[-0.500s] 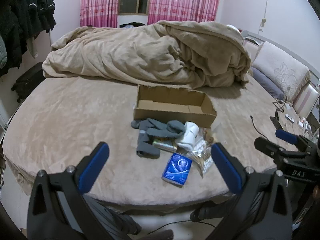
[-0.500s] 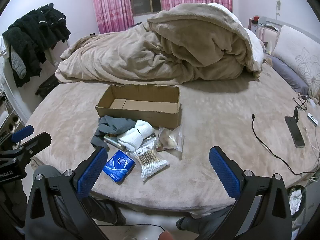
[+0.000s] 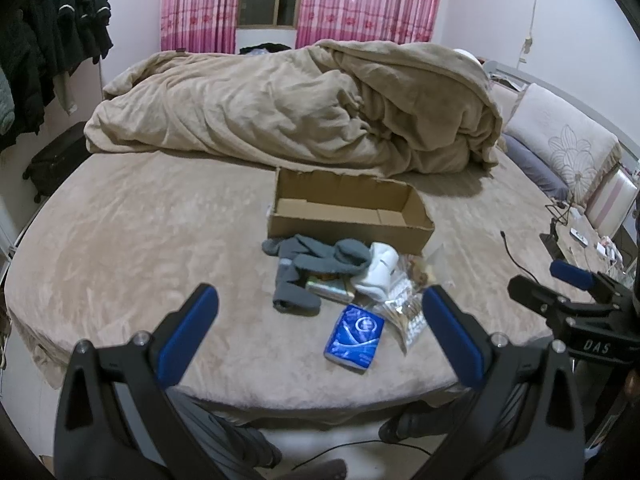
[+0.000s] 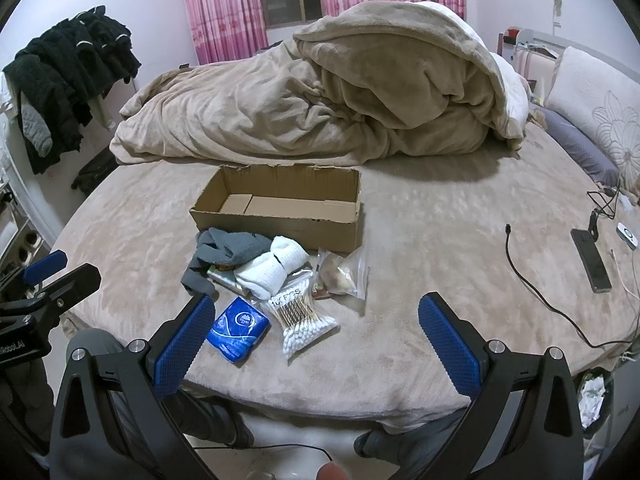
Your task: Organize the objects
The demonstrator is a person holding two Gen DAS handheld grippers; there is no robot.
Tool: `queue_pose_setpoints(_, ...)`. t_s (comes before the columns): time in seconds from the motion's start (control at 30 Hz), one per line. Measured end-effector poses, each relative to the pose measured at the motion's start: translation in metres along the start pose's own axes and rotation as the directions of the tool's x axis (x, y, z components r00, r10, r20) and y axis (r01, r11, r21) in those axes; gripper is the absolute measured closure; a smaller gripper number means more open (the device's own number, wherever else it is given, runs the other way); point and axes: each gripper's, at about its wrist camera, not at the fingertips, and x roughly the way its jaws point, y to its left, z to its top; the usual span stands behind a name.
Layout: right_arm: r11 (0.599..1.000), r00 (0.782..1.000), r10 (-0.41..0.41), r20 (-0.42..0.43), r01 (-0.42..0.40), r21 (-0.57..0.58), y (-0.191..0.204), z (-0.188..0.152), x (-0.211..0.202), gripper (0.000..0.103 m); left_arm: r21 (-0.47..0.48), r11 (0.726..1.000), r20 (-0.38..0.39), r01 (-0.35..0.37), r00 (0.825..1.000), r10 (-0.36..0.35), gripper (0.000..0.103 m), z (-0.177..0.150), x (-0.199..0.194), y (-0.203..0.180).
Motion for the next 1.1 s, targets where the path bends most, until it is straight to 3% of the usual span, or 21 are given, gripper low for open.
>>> queue_pose_setpoints(1.1,1.000,1.000,-0.001,0.003,0.001,-0.004,0.0011,0.0012,-0.0013,0.000,0.003,1.000,0.001,0.004,1.000,-0.004,0.000,0.0012,-0.0017,-0.0012)
